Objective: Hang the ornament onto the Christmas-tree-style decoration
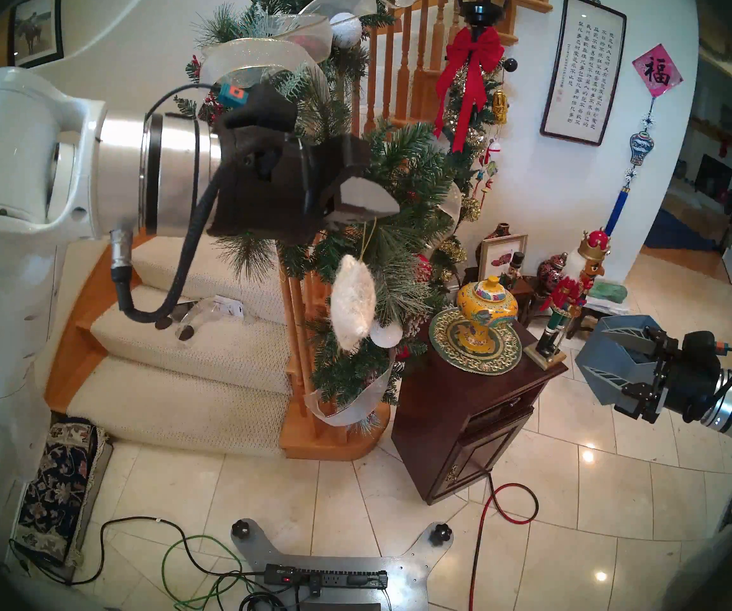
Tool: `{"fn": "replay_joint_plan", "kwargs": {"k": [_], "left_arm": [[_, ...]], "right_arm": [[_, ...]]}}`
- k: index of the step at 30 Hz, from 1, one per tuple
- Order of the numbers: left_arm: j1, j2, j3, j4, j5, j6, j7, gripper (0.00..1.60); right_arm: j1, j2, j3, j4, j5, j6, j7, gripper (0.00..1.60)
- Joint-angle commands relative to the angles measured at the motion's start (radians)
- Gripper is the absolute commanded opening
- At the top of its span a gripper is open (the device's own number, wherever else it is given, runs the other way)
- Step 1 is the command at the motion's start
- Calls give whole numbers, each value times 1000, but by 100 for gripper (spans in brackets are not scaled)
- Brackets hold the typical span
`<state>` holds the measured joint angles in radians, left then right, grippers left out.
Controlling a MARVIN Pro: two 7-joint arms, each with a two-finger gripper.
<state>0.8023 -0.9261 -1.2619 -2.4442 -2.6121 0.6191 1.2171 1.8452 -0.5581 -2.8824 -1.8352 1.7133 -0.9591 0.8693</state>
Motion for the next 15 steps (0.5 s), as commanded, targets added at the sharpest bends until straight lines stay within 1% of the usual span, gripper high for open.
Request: {"fn": "replay_joint_plan", "kwargs": {"k": [1, 11, 15], "left_arm": [[-3, 48, -1, 1, -27, -9, 46, 0], [-31, 69, 33, 1, -33, -34, 63, 0], [-45, 80, 54, 1, -31, -57, 78, 0]], "right_arm": [[4, 0, 3, 3, 3, -1, 78, 160], [5, 1, 3, 4, 5, -1, 88, 160], [5, 1, 3, 5, 7, -1, 91, 160]]}}
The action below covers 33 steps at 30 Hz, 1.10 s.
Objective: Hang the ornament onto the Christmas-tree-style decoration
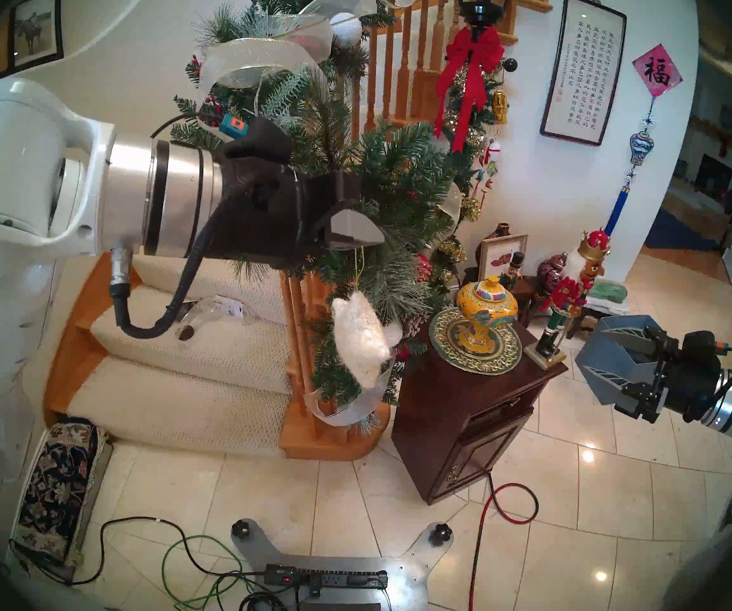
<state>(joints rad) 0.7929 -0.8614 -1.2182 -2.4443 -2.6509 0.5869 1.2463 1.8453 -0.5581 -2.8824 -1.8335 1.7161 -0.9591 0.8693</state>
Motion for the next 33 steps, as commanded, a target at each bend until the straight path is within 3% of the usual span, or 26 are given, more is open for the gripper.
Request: {"fn": "replay_joint_plan", "kwargs": {"k": [1, 23, 33], "left_arm": [[-39, 18, 15, 1, 9, -29, 53, 0], [-137, 15, 50, 1, 54, -107, 120, 0], [-159, 1, 99, 1, 85, -131, 154, 0]], "right_arm": [[5, 1, 3, 3, 5, -1, 91, 160], [5, 2, 3, 5, 19, -1, 101, 160], [4, 2, 3, 4, 23, -1, 94, 160]]}}
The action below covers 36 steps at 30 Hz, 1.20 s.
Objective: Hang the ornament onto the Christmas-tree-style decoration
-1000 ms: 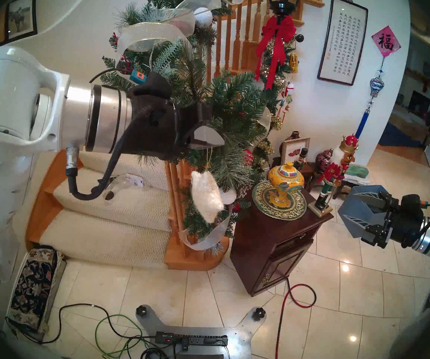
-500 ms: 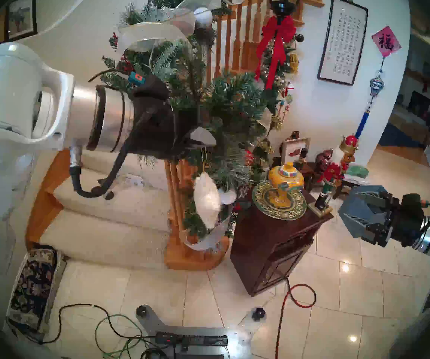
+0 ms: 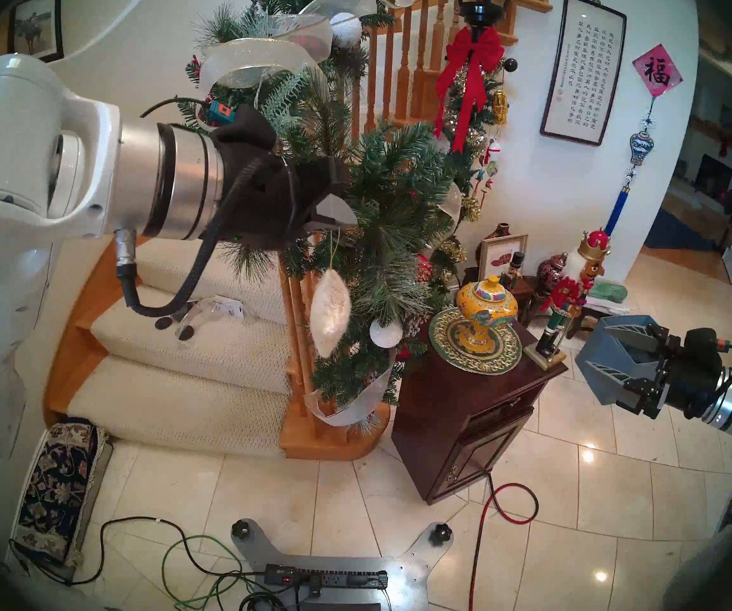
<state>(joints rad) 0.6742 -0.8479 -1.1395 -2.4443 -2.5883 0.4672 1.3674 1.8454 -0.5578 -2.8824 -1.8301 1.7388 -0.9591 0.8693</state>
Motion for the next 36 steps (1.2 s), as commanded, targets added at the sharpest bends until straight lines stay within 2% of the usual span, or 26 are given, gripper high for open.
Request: {"fn": "replay_joint_plan", "kwargs": {"k": [1, 19, 36], "left_arm": [[-43, -15, 29, 1, 28, -14, 36, 0], [-112, -52, 129, 1, 118, -52, 74, 0], [-167, -77, 152, 1, 167, -81, 104, 0]], "right_arm": [[5, 2, 3, 2, 4, -1, 109, 160], [5, 2, 3, 2, 11, -1, 112, 160], [4, 2, 3, 2, 14, -1, 108, 160]]}}
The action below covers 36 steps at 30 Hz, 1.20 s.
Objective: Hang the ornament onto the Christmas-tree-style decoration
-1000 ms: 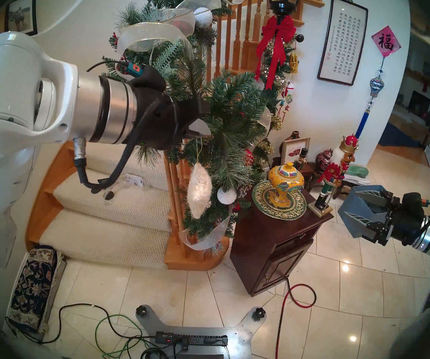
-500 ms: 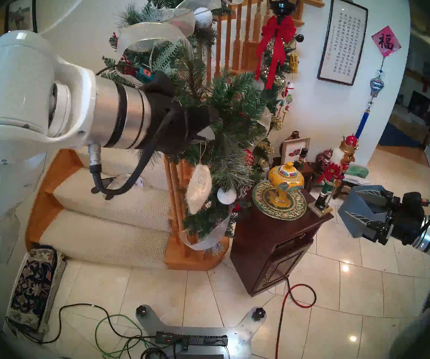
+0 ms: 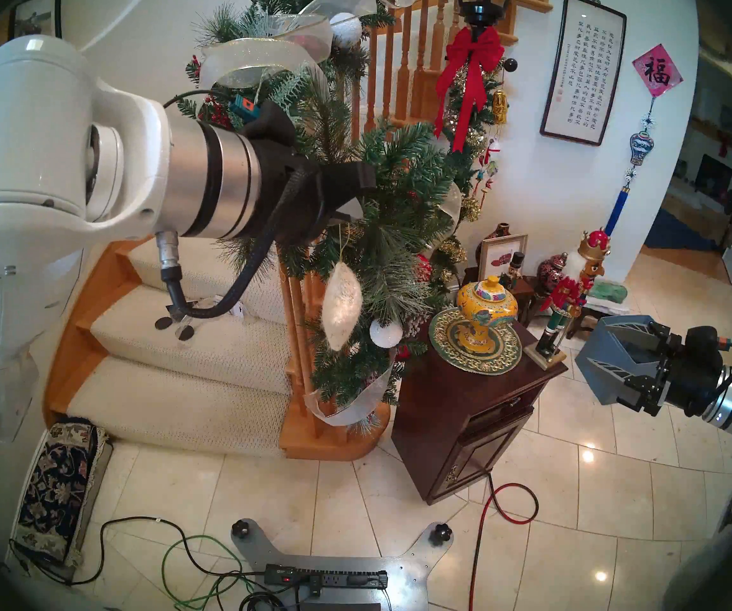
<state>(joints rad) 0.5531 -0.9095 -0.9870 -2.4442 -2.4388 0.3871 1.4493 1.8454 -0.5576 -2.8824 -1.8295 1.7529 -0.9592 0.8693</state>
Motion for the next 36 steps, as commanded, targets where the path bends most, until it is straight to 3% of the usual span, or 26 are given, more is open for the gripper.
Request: {"fn": "replay_joint_plan", "kwargs": {"k": [1, 36], "left_arm": [[-46, -14, 1, 1, 19, -2, 25, 0], [-66, -17, 74, 1, 50, -41, 34, 0]], "right_arm": [[4, 2, 3, 0, -1, -1, 104, 160], [4, 2, 3, 0, 2, -1, 105, 160]]}}
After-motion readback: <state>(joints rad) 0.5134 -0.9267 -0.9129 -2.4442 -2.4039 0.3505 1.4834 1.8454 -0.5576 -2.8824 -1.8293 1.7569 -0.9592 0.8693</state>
